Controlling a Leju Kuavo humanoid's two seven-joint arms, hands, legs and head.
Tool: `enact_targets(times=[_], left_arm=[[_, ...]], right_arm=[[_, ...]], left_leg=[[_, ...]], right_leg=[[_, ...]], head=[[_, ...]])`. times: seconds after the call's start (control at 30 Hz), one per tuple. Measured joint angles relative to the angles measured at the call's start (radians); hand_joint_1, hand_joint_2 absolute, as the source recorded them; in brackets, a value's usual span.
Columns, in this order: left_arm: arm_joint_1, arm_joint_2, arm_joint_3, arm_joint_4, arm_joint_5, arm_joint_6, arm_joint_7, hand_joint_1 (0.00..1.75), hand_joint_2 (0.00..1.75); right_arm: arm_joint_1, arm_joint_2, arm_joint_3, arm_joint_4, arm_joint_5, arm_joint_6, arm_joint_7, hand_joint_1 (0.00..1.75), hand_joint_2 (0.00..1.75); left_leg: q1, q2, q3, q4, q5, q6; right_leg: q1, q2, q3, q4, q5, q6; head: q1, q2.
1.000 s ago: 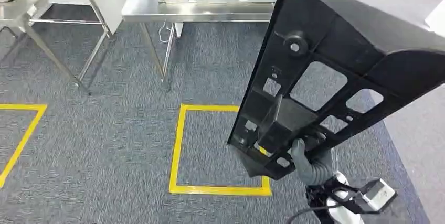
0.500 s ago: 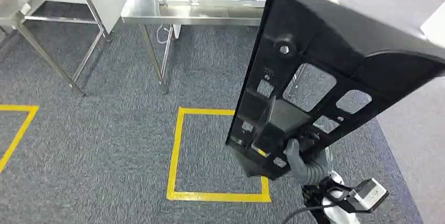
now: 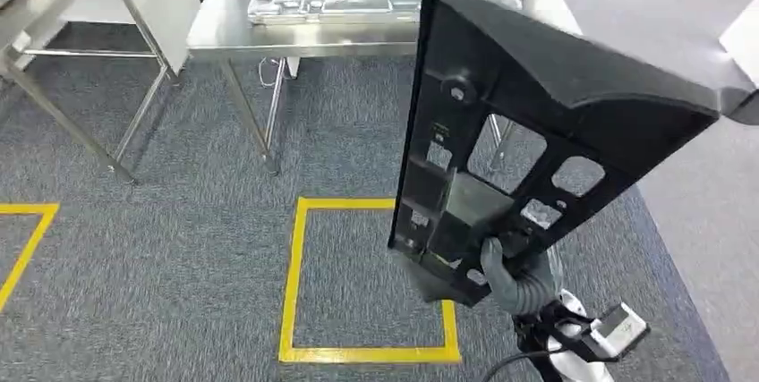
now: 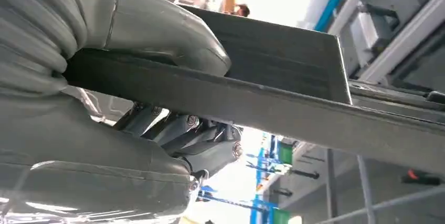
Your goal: Take the parts from the cabinet and place them on the table.
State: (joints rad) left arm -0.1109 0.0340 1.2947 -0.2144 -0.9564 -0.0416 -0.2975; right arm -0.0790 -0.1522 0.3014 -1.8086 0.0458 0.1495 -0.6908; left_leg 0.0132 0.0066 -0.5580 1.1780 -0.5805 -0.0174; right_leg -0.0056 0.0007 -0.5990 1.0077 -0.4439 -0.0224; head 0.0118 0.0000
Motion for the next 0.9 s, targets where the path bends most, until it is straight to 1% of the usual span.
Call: enact_targets(times=[0.03,0.07,0.1,0.13,0.17,0.2,0.23,0.27,0.3,0.33,0.37,0.4,0.43,0.47,0.5,0.53,0.57,0.6,0.63,0.67,0.7,0.73,0.77,0.8,0.83,0.87,0.9], left_arm=[[0.0,0.0,0.0,0.0,0.0,0.0,0.0,0.0,1.75],[0.002,0.0,0.0,0.0,0.0,0.0,0.0,0.0,1.75],[0.004,0.0,0.0,0.0,0.0,0.0,0.0,0.0,1.75],[0.005,0.0,0.0,0.0,-0.001,0.0,0.0,0.0,1.75],[0.005,0.0,0.0,0.0,-0.003,0.0,0.0,0.0,1.75],[0.005,0.0,0.0,0.0,-0.005,0.001,0.0,0.0,1.75],[0.005,0.001,0.0,0.0,-0.005,0.002,0.0,0.0,1.75],[0.006,0.004,0.0,0.0,-0.005,0.002,0.001,0.0,1.75],[0.004,0.003,0.0,0.0,-0.005,0.003,0.002,0.0,1.75],[0.004,0.003,0.0,0.0,-0.006,0.003,0.003,0.0,1.75],[0.004,0.004,0.0,0.0,-0.006,0.003,0.003,0.0,1.75],[0.002,0.004,-0.001,0.0,-0.006,0.003,0.003,0.0,1.75],[0.001,0.003,-0.002,0.0,-0.006,0.003,0.003,0.0,1.75],[-0.002,0.003,-0.003,0.0,-0.006,0.003,0.003,0.0,1.75],[-0.005,0.003,-0.004,0.0,-0.006,0.003,0.003,0.0,1.75],[-0.006,0.002,-0.005,0.0,-0.006,0.005,0.005,0.0,1.75],[-0.006,0.0,-0.005,0.0,-0.006,0.006,0.006,0.0,1.75],[-0.005,-0.001,-0.005,0.0,-0.004,0.006,0.006,0.0,1.75],[-0.003,-0.002,-0.005,0.0,-0.001,0.008,0.006,0.0,1.75],[-0.002,-0.004,-0.005,0.0,0.002,0.008,0.006,0.0,1.75],[-0.002,-0.005,-0.005,0.0,0.002,0.008,0.005,0.0,1.75],[-0.003,-0.007,-0.005,0.0,0.003,0.008,0.003,0.0,1.75],[-0.004,-0.007,-0.005,0.0,0.003,0.008,0.003,0.0,1.75],[-0.006,-0.008,-0.005,0.0,0.003,0.008,0.003,0.0,1.75],[-0.006,-0.008,-0.005,0.0,0.005,0.007,0.001,0.0,1.75],[-0.004,-0.008,-0.005,0.0,0.006,0.005,-0.001,0.0,1.75],[-0.004,-0.008,-0.004,0.0,0.008,0.004,-0.002,0.0,1.75]], right_arm=[[-0.001,0.0,0.0,0.0,-0.006,0.004,0.003,1.75,1.75],[-0.001,0.0,0.0,0.0,-0.01,0.009,0.006,1.75,1.75],[-0.001,0.0,0.0,0.002,-0.015,0.014,0.009,1.75,1.75],[-0.002,-0.001,0.001,0.005,-0.021,0.02,0.013,1.75,1.75],[-0.004,-0.001,0.003,0.007,-0.024,0.027,0.016,1.75,1.75],[-0.007,-0.002,0.007,0.009,-0.026,0.033,0.019,1.75,1.75],[-0.012,-0.002,0.012,0.013,-0.027,0.04,0.022,1.75,1.75],[-0.019,-0.002,0.016,0.018,-0.029,0.048,0.029,1.75,1.75],[-0.026,-0.002,0.022,0.024,-0.03,0.054,0.04,1.75,1.75],[-0.033,-0.003,0.03,0.032,-0.031,0.063,0.054,1.75,1.75],[-0.037,-0.003,0.039,0.038,-0.029,0.075,0.063,1.75,1.75],[-0.049,-0.004,0.049,0.049,-0.029,0.091,0.069,1.75,1.75],[-0.059,-0.005,0.059,0.057,-0.028,0.105,0.071,1.75,1.75],[-0.074,-0.005,0.07,0.068,-0.03,0.122,0.07,1.75,1.75],[-0.087,-0.005,0.08,0.081,-0.033,0.136,0.067,1.75,1.75],[-0.095,-0.005,0.097,0.101,-0.033,0.148,0.067,1.75,1.75],[-0.1,-0.005,0.11,0.118,-0.027,0.155,0.067,1.75,1.75],[-0.107,-0.004,0.126,0.139,-0.011,0.158,0.062,1.75,1.75],[-0.119,-0.002,0.145,0.158,0.001,0.161,0.059,1.75,1.75],[-0.138,-0.001,0.164,0.176,0.007,0.164,0.058,1.75,1.75],[-0.154,0.0,0.184,0.195,0.009,0.167,0.055,1.75,1.75],[-0.171,0.004,0.199,0.212,0.009,0.168,0.052,1.75,1.75],[-0.187,0.006,0.211,0.229,0.009,0.17,0.05,1.75,1.75],[-0.201,0.009,0.222,0.241,0.009,0.17,0.051,1.75,1.75],[-0.206,0.015,0.23,0.247,-0.003,0.174,0.057,1.75,1.75],[-0.226,0.016,0.242,0.257,-0.02,0.181,0.066,1.75,1.75],[-0.272,0.023,0.267,0.281,-0.035,0.189,0.076,1.75,1.75]], left_leg=[[0.0,0.0,-0.05,0.072,-0.037,-0.002],[-0.001,0.0,-0.09,0.122,-0.066,-0.005],[-0.001,0.0,-0.115,0.139,-0.073,-0.005],[-0.001,0.0,-0.12,0.115,-0.054,-0.003],[-0.001,0.0,-0.107,0.05,-0.004,0.002],[-0.002,0.0,-0.082,-0.034,0.062,0.007],[-0.004,-0.001,-0.061,-0.112,0.13,0.015],[-0.011,-0.002,-0.057,-0.143,0.138,0.023],[-0.012,0.0,-0.057,-0.148,0.113,0.023],[-0.012,0.0,-0.052,-0.147,0.135,0.028],[-0.014,-0.002,-0.053,-0.147,0.133,0.032],[-0.009,-0.003,-0.048,-0.155,0.136,0.036],[-0.005,-0.002,-0.04,-0.164,0.137,0.04],[-0.004,-0.002,-0.035,-0.169,0.134,0.046],[-0.004,-0.001,-0.031,-0.169,0.131,0.05],[-0.004,-0.001,-0.028,-0.169,0.126,0.052],[-0.004,-0.001,-0.023,-0.169,0.12,0.053],[-0.004,-0.003,-0.016,-0.169,0.115,0.052],[-0.004,-0.004,-0.008,-0.169,0.108,0.051],[-0.003,-0.005,0.004,-0.168,0.1,0.048],[-0.002,-0.006,0.017,-0.168,0.091,0.044],[-0.002,-0.006,0.026,-0.168,0.082,0.039],[-0.006,-0.006,0.028,-0.167,0.075,0.033],[-0.008,-0.008,0.027,-0.164,0.069,0.025],[-0.005,-0.007,0.027,-0.172,0.07,0.021],[-0.004,-0.007,0.031,-0.176,0.067,0.016],[-0.006,-0.001,0.035,-0.179,0.063,0.008]], right_leg=[[0.001,0.001,0.006,0.0,-0.007,-0.002],[0.003,0.003,0.012,0.0,-0.013,-0.003],[0.004,0.005,0.021,0.0,-0.02,-0.003],[0.005,0.007,0.033,0.0,-0.028,-0.003],[0.007,0.007,0.047,0.0,-0.038,-0.002],[0.009,0.007,0.061,0.0,-0.047,-0.001],[0.009,0.007,0.072,0.0,-0.056,0.001],[0.013,0.008,0.078,0.004,-0.062,0.006],[0.013,0.013,0.073,0.004,-0.065,0.012],[0.012,0.013,0.073,0.004,-0.069,0.02],[0.01,0.012,0.076,0.0,-0.072,0.025],[0.015,0.012,0.079,-0.002,-0.076,0.031],[0.009,0.01,0.077,0.008,-0.083,0.038],[0.009,0.009,0.06,0.044,-0.097,0.044],[0.006,0.008,0.018,0.117,-0.128,0.049],[0.001,0.007,-0.035,0.203,-0.156,0.055],[-0.002,0.007,-0.086,0.279,-0.174,0.058],[-0.005,0.006,-0.122,0.321,-0.17,0.061],[-0.008,0.005,-0.132,0.31,-0.142,0.062],[-0.01,0.004,-0.117,0.248,-0.085,0.062],[-0.01,0.004,-0.087,0.16,-0.019,0.06],[-0.01,0.002,-0.058,0.074,0.038,0.056],[-0.007,0.0,-0.044,0.046,0.032,0.052],[-0.002,0.001,-0.035,0.015,0.017,0.046],[0.0,0.0,-0.034,0.022,0.016,0.039],[0.001,0.002,-0.033,0.021,0.011,0.033],[0.0,0.007,-0.033,0.017,0.011,0.024]], head=[[-0.001,0.0],[-0.001,0.0],[-0.001,0.0],[-0.001,0.0],[-0.001,0.0],[-0.001,0.0],[-0.001,0.0],[0.002,0.0],[-0.001,0.0],[-0.001,0.0],[-0.001,0.0],[0.0,0.0],[-0.002,0.0],[0.003,0.0],[0.003,0.0],[0.003,0.0],[0.002,0.0],[0.003,0.0],[0.003,0.0],[0.003,0.0],[0.003,0.0],[0.004,0.0],[0.002,0.0],[0.002,0.0],[-0.001,0.0],[0.002,0.0],[0.0,0.0]])
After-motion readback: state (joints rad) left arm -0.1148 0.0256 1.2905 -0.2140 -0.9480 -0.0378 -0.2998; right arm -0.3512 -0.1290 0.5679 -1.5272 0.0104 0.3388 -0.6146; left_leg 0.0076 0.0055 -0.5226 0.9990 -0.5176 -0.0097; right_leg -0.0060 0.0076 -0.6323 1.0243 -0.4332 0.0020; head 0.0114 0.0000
